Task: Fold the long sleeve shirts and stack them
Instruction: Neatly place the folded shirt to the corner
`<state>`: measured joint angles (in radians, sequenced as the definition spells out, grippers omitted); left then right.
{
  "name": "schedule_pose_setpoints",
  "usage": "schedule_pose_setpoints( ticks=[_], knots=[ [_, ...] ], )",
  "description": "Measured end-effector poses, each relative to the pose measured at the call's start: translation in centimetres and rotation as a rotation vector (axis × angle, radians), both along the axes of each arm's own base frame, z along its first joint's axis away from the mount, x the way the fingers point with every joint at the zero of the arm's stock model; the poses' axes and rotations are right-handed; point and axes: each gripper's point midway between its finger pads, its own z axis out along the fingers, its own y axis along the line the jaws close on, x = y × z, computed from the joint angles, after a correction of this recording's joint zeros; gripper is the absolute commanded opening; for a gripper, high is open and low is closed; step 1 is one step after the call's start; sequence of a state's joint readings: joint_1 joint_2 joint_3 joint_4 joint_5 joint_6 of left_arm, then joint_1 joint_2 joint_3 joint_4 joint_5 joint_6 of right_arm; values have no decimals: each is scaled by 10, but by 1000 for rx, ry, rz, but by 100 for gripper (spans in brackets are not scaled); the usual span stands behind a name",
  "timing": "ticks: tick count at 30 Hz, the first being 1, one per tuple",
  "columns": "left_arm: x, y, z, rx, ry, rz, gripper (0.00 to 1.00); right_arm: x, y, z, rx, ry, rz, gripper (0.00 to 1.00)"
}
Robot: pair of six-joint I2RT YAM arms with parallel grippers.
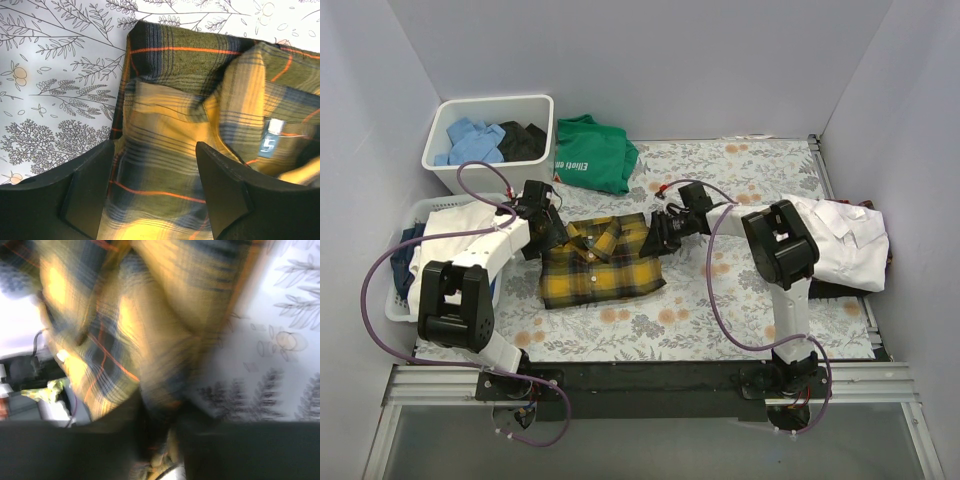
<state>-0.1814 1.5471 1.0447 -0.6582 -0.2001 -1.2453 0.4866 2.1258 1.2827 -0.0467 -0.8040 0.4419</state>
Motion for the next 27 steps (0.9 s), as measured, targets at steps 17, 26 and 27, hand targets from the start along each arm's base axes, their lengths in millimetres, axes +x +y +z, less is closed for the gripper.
schedule_pose_setpoints(
  ticks=[17,26,27],
  knots=[
    [9,2,21,-2,-39,-46,67,-13,-58,-4,-264,-43,-110,1],
    [15,-9,34,-55,-74,-95,67,18,-186,58,-607,-198,-327,1],
    [14,-10,35,-62,-74,-100,67,20,-193,68,-629,-222,-341,1]
  ],
)
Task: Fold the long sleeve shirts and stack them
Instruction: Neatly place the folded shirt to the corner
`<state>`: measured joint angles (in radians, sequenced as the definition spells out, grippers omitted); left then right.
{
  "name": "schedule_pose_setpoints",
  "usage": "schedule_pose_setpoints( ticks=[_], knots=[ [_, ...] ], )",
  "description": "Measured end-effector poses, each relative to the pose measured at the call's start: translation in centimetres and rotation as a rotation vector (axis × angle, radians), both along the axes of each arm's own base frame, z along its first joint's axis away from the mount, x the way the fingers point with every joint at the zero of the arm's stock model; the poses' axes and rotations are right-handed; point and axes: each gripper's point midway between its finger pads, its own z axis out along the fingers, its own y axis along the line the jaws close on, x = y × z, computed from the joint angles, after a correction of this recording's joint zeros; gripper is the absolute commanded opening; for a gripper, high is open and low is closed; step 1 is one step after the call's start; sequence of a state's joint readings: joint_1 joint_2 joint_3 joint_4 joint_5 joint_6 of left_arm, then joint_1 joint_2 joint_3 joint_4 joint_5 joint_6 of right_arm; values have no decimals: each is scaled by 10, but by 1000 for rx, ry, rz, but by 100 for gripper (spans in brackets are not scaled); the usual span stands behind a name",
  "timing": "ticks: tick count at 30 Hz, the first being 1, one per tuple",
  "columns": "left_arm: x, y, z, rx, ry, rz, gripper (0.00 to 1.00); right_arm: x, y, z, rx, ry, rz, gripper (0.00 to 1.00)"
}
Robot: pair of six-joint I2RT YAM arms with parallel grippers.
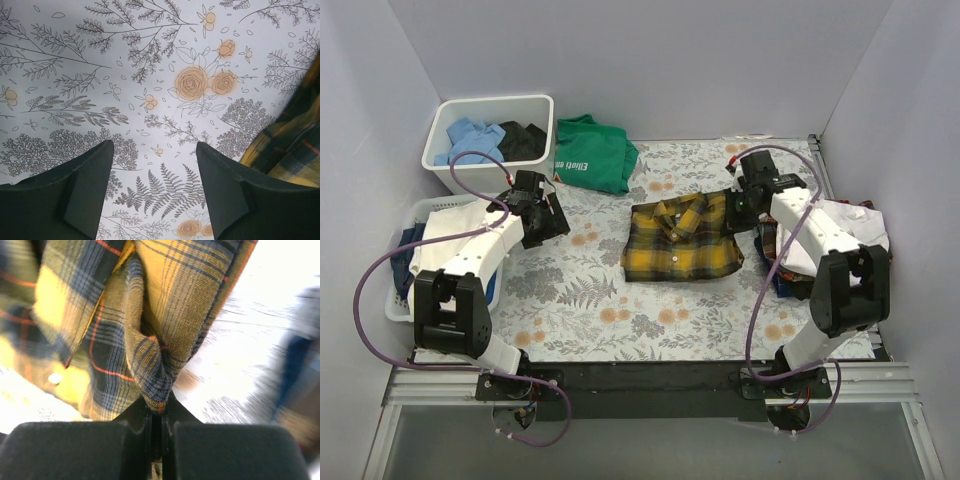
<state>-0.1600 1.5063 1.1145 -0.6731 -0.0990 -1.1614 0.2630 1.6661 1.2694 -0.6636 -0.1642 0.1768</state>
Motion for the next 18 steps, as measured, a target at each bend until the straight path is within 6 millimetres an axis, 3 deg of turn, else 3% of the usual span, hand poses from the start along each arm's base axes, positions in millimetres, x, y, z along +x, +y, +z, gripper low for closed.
schedule_pose_setpoints(
  ticks=[5,12,15,18],
  knots=[
    [-1,-5,6,-25,-13,-21,67,5,-37,63,-109,-116,-75,1],
    [-1,-12,12,-59,-28,-42,67,4,-123,145,-298,-261,-305,1],
    [-2,-13,12,-68,-27,-47,67,-4,-152,169,-339,-310,-395,1],
    [-2,-14,12,-73,-26,-50,67,-15,-178,179,-371,-315,-476,1]
  ],
)
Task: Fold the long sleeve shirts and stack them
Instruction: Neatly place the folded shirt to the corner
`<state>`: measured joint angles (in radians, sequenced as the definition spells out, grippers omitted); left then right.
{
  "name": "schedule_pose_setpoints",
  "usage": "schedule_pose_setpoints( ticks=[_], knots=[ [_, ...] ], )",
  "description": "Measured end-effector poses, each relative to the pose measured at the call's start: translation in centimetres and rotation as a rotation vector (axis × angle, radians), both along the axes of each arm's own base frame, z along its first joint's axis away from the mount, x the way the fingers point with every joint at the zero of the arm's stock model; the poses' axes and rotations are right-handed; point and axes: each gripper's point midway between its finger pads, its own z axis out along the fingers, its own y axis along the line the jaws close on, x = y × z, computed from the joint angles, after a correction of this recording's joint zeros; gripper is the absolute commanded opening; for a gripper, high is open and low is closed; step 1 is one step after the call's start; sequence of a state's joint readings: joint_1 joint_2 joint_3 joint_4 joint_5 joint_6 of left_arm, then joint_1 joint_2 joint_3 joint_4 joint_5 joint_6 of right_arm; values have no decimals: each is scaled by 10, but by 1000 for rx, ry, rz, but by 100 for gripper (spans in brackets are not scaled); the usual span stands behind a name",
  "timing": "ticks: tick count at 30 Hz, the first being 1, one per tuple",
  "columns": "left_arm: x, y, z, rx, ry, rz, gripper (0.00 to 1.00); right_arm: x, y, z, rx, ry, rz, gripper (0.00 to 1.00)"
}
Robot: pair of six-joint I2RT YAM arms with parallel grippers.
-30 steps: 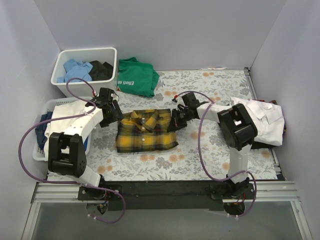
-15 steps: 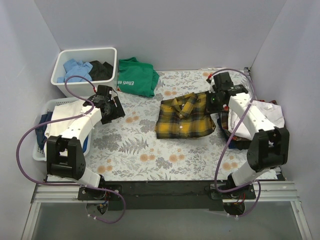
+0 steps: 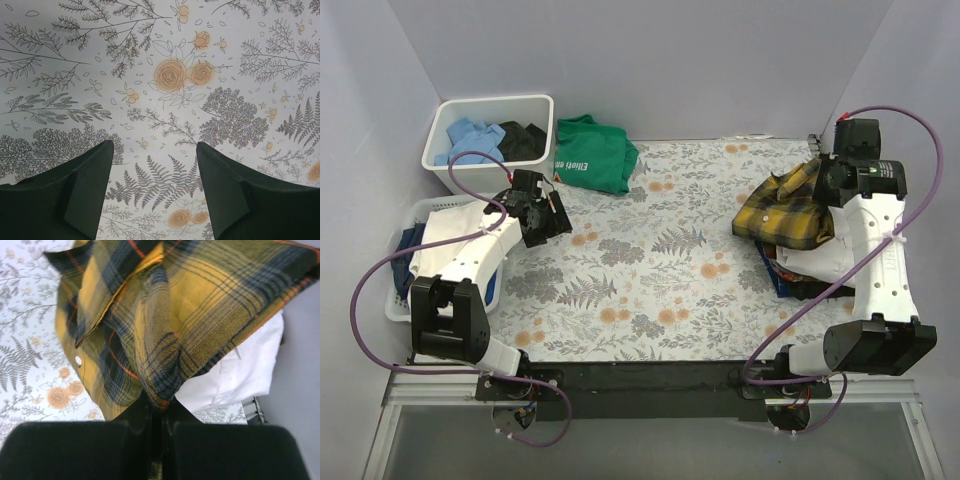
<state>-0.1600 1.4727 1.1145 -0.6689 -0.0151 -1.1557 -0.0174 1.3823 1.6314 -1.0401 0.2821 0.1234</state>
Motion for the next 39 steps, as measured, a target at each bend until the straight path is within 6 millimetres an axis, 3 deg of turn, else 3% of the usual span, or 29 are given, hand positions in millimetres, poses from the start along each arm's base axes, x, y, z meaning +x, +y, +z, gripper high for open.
schedule_pose_setpoints(
  ticks=[5,12,25,30,31,35,39],
  knots=[
    [-1,0,0,-1,3,-1,67,-11,-26,4,-25,1,-91,1],
    [2,-2,2,-8,4,-9,67,-35,-42,19,-81,-43,-166,1],
    [4,-6,0,-21,14,-23,67,-65,-96,32,-167,-66,-477,1],
    [6,-7,-1,-22,18,-25,67,-67,-119,19,-147,-27,-586,1],
    [6,-7,-1,-22,19,-25,67,-65,-121,15,-144,-13,-594,5],
    [6,-7,-1,-23,18,-25,68,-55,-126,-6,-108,46,-605,65],
    [6,-9,-1,-30,20,-31,69,-52,-131,-14,-80,61,-618,69]
  ],
)
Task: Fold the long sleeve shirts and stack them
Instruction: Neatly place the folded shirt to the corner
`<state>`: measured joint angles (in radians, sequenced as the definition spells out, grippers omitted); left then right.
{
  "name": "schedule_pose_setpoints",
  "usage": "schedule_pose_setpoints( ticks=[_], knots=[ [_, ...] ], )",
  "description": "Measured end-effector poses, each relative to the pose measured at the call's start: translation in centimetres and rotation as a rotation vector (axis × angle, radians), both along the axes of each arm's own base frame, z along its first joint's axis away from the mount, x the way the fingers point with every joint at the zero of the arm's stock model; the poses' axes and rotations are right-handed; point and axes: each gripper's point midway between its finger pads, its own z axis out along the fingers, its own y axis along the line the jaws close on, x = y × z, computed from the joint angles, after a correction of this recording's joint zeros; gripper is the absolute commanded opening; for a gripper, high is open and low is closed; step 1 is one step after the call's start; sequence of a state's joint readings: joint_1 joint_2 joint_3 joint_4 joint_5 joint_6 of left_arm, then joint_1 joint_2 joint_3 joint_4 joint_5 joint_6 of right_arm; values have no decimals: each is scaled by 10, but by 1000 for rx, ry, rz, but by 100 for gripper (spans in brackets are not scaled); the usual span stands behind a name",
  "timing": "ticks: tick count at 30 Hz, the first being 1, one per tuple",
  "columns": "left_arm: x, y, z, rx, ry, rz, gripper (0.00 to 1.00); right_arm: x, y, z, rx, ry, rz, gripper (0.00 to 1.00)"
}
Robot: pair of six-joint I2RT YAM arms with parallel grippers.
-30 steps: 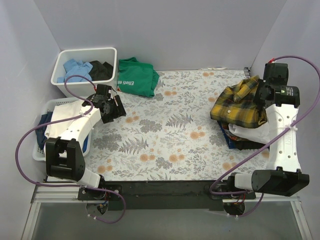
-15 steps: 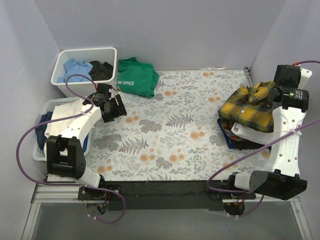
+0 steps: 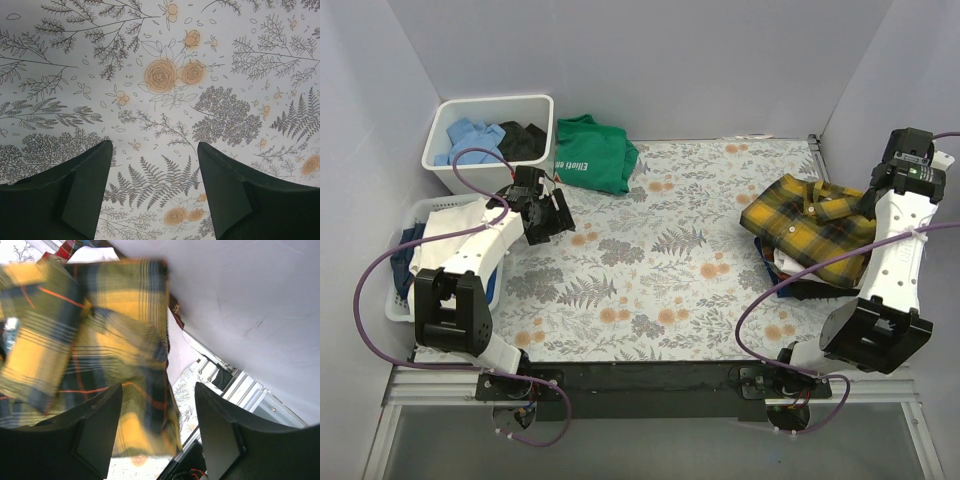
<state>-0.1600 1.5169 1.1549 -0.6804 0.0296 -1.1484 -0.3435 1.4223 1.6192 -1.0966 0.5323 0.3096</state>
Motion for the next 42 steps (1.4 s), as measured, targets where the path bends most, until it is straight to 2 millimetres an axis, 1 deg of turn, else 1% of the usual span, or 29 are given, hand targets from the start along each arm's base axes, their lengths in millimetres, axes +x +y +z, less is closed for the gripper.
schedule_pose_setpoints(
  ticks=[6,8,10,12,13,15,16,17,18,19,20,22,23,24,25,27,29,31,34,38,42],
  knots=[
    [-1,-2,0,-11,4,-8,70,-1,-3,-1,23,-13,-14,70],
    [-1,-3,-1,-13,6,-10,70,2,-1,2,36,-31,-2,67],
    [-1,-3,-2,-15,9,-12,70,10,6,6,62,-72,34,67],
    [-1,-5,-3,-21,12,-16,70,20,19,12,89,-132,91,67],
    [-1,-6,-3,-26,13,-20,71,26,29,16,99,-172,132,67],
    [-1,-8,-4,-36,17,-26,71,31,60,21,131,-229,235,66],
    [-1,-9,-4,-42,19,-30,71,31,72,22,144,-246,273,66],
    [-1,-10,-5,-47,21,-34,71,30,89,21,165,-266,327,66],
    [-1,-11,-6,-52,24,-37,71,26,98,18,178,-270,351,66],
    [-1,-12,-7,-55,28,-40,71,18,105,10,191,-263,363,66],
    [-1,-13,-8,-58,31,-43,71,12,107,4,196,-255,357,66],
    [-1,-15,-9,-67,36,-48,71,-7,104,-17,188,-215,313,66],
    [-1,-16,-9,-70,36,-51,71,-21,100,-31,177,-179,277,66],
    [-1,-16,-9,-72,36,-52,71,-31,97,-39,168,-157,257,67],
    [-1,-17,-9,-75,36,-54,72,-45,93,-49,149,-130,223,69],
    [0,-18,-10,-81,39,-58,71,-63,88,-56,115,-118,183,72],
    [0,-19,-12,-87,43,-62,71,-80,83,-58,76,-129,154,75],
    [-1,-21,-13,-91,47,-66,71,-90,80,-59,50,-147,134,78],
    [-2,-24,-16,-97,58,-77,71,-93,78,-61,35,-171,122,79],
    [-3,-28,-18,-104,69,-88,71,-87,73,-73,29,-137,97,80],
    [0,-31,-13,-104,60,-98,71,-83,65,-84,19,-86,61,80]
  ],
)
